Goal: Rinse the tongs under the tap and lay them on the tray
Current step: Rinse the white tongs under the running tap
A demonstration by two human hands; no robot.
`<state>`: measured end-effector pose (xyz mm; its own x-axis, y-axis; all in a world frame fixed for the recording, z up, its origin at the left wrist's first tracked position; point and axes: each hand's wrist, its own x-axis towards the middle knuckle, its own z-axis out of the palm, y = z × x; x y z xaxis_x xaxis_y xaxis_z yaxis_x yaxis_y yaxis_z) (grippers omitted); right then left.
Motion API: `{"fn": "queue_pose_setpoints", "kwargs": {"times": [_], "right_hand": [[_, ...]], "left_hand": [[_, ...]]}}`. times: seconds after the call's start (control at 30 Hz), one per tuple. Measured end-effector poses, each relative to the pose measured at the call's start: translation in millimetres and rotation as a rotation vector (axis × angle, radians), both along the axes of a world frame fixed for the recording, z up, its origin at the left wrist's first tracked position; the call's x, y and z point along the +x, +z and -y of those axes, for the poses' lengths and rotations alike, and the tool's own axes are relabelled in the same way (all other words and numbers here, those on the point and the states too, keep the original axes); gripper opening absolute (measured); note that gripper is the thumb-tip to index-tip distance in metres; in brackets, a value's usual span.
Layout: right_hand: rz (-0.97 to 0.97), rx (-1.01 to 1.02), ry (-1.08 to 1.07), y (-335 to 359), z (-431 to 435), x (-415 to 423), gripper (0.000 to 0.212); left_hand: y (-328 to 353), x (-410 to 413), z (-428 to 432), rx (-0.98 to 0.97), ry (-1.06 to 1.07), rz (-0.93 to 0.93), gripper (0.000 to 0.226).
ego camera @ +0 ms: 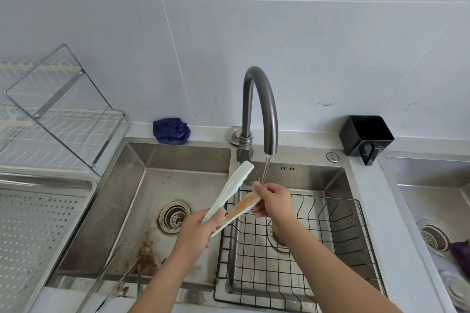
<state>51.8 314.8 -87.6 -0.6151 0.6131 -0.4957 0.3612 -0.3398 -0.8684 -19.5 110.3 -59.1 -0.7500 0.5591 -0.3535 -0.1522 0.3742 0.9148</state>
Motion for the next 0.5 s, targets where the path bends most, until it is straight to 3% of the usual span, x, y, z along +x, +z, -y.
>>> {"fn": "queue_pose_setpoints", "kwargs": {"times": [0.13, 0.2, 0.33, 0.43, 0.5], "right_hand": [[-0.037, -0.122, 0.047, 1, 1, 1, 0.012], [-0.077, -0.186, 0.091, 3, 0, 2, 0.027], [-0.09, -0.122, 0.035, 4, -4, 4, 0.029], [-0.174, -0.082, -0.024, 8, -7, 4, 0.027], [-0.242, -0.056, -0.025, 14, -5, 4, 0.024]], "left_hand": [[-3, -1, -1, -0.041, -0.011, -0.081, 0.064], [-5, -2, -2, -0.065, -0.015, -0.101, 0.052], [-9, -8, -10, -0.168, -0.014, -0.181, 0.033], [-17, -15, -20, -0.323, -0.034, -0.25, 0.037], [-23, -18, -28, -0.289, -0.037, -0.2, 0.035]]}}
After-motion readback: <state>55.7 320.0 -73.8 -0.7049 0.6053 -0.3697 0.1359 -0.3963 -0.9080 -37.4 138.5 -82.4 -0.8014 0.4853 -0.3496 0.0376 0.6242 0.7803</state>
